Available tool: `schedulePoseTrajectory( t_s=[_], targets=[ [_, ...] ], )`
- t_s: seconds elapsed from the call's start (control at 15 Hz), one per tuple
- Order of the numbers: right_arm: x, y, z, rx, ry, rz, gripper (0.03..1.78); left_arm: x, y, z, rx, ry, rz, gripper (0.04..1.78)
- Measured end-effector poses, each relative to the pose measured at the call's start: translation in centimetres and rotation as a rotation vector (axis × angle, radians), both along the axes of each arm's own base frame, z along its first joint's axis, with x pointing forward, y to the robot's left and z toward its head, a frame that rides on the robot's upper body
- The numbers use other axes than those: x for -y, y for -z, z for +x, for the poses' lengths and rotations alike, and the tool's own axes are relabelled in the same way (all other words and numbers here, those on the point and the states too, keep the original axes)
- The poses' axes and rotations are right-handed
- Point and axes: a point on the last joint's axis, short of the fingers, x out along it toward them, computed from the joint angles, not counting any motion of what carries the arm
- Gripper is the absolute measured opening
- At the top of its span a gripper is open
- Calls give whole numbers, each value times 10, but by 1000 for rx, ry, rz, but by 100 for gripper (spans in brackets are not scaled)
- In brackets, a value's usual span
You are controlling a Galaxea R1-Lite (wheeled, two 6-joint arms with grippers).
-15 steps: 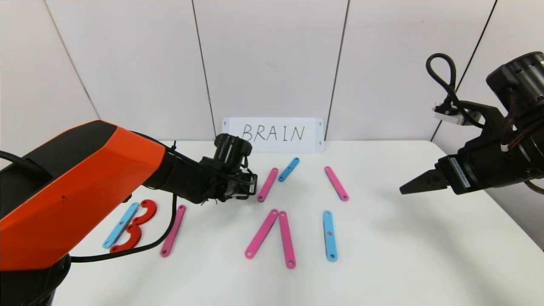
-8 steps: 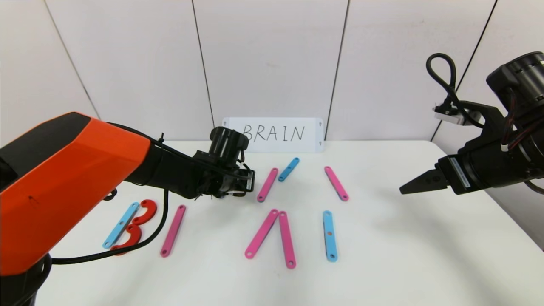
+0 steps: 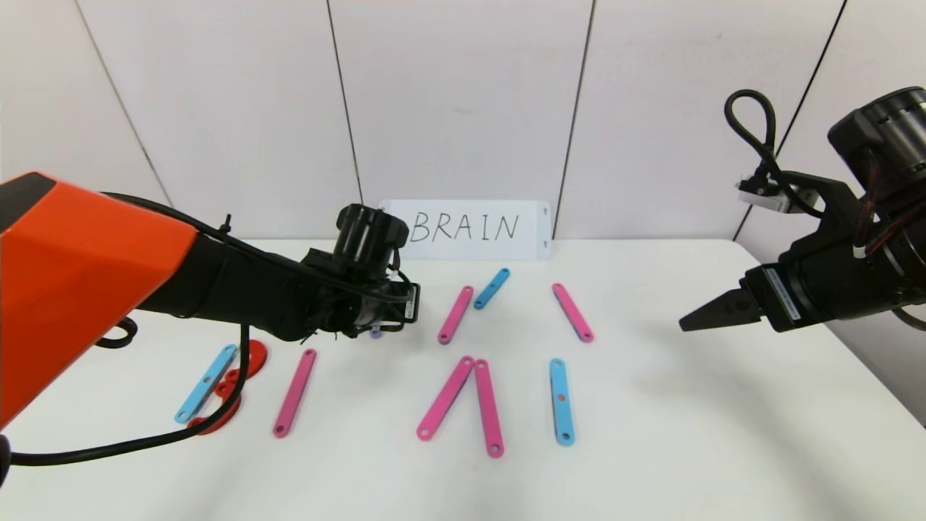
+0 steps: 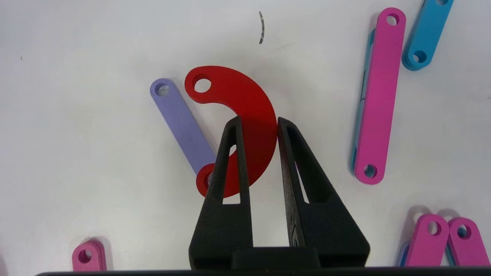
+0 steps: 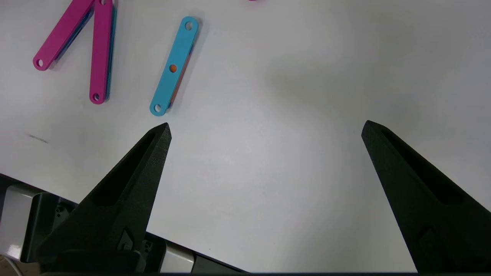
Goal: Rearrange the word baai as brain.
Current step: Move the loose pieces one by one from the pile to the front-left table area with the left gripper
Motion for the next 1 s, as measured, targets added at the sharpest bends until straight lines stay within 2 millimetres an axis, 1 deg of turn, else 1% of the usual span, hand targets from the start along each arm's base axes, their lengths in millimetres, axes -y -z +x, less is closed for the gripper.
schedulePoseTrajectory(
  t_s=[0.6, 0.8, 1.0],
  targets=[
    [-6, 2, -2, -7, -23, -1, 174, -29, 9, -44, -71, -51, 64, 28],
    [-7, 2, -4, -7, -32, -1, 174, -39, 8, -58, -83, -63, 66, 28],
    [-8, 1, -6, -3, -36, -1, 174, -48, 12, -68, -107, -97, 44, 28]
  ],
)
